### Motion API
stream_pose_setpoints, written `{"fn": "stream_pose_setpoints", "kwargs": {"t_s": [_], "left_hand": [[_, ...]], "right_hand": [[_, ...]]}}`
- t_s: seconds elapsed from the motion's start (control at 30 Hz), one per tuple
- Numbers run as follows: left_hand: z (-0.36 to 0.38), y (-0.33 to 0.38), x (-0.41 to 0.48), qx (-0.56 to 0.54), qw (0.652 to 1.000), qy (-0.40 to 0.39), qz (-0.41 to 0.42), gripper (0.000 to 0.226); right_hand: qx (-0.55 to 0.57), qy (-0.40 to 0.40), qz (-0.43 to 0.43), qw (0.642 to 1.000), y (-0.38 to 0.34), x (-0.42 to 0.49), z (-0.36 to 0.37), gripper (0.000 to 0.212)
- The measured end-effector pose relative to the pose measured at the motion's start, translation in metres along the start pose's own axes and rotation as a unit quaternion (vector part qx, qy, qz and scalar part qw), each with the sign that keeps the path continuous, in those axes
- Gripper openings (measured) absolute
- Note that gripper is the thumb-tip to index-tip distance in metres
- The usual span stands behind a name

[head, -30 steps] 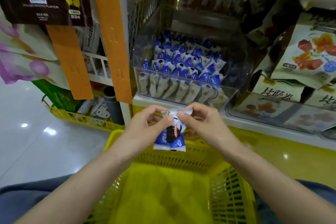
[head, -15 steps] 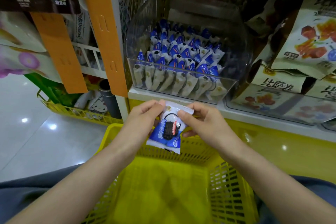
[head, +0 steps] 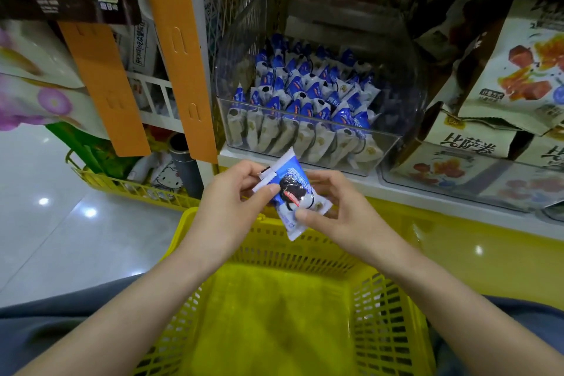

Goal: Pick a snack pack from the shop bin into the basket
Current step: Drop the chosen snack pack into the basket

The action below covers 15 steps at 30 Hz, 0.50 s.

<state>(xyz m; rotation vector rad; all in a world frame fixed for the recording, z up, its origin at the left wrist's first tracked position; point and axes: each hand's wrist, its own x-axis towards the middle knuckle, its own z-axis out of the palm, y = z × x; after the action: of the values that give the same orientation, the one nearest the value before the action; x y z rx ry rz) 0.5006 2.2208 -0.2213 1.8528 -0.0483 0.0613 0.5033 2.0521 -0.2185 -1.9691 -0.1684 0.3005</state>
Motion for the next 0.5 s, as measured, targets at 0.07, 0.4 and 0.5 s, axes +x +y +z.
{"fn": "stream_pose_setpoints", "kwargs": {"t_s": [0.07, 0.4, 0.5], "left_hand": [[0.001, -0.001, -0.002, 0.027, 0.999, -0.025, 0.021, 0.020], [0.006, -0.001, -0.012, 0.128, 0.972, 0.018, 0.198, 0.021], [0.006, -0.002, -0.015, 0.195, 0.944, -0.004, 0.265, 0.009]], "right_hand": [[0.000, 0.021, -0.045, 0.999, -0.002, 0.001, 0.001, 0.025], [0.076, 0.112, -0.003, 0.991, -0.004, 0.003, 0.003, 0.022], [0.083, 0.134, -0.002, 0.988, -0.003, 0.004, 0.002, 0.024]]}}
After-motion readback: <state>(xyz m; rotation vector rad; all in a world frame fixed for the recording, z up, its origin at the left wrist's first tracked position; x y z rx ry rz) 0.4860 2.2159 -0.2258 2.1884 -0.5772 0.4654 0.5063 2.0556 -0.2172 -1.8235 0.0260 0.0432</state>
